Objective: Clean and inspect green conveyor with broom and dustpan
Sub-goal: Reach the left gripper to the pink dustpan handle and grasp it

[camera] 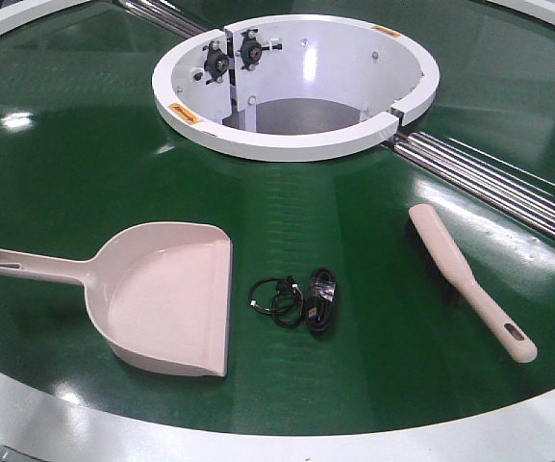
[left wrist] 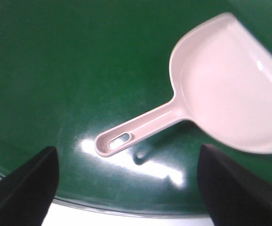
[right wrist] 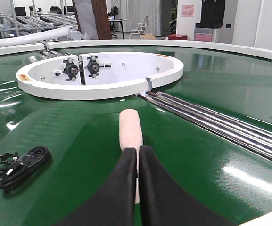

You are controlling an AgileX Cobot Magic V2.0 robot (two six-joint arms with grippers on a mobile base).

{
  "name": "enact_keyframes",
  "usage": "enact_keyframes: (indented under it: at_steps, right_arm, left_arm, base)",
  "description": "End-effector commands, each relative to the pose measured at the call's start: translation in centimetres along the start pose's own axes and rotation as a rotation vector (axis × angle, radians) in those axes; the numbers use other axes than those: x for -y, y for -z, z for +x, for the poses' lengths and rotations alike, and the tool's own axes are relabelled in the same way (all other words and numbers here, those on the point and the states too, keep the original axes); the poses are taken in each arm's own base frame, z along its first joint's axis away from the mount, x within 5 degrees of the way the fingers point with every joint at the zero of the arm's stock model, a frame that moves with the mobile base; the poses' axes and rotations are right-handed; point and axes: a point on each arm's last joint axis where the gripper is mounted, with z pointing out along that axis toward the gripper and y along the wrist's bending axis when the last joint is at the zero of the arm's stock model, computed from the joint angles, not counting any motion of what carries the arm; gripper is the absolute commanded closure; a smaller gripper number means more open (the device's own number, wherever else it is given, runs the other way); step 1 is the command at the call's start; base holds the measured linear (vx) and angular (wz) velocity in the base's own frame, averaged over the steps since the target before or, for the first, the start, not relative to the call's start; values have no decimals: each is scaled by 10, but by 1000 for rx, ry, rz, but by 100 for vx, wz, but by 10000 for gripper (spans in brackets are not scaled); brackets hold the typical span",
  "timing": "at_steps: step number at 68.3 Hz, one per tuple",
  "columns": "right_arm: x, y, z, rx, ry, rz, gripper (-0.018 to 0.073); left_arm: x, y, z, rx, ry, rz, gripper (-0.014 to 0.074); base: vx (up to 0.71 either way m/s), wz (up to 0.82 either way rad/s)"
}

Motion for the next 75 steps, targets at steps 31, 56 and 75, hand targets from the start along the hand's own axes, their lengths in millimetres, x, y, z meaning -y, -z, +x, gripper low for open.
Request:
enact_keyframes:
  at_steps: [31, 56, 75]
  right_arm:
    - [0, 1, -6, 84, 6, 2, 568]
    - [0, 1, -6, 84, 6, 2, 568]
    - [0, 1, -6, 84, 6, 3, 568]
  left_arm:
    - [-9, -97, -34, -170, -719, 190, 31]
    - [7, -144, -32, -280, -849, 250, 31]
    - [7, -170, -28, -299, -868, 252, 31]
  base:
    - [0, 0]
    - [0, 0]
    - [0, 0]
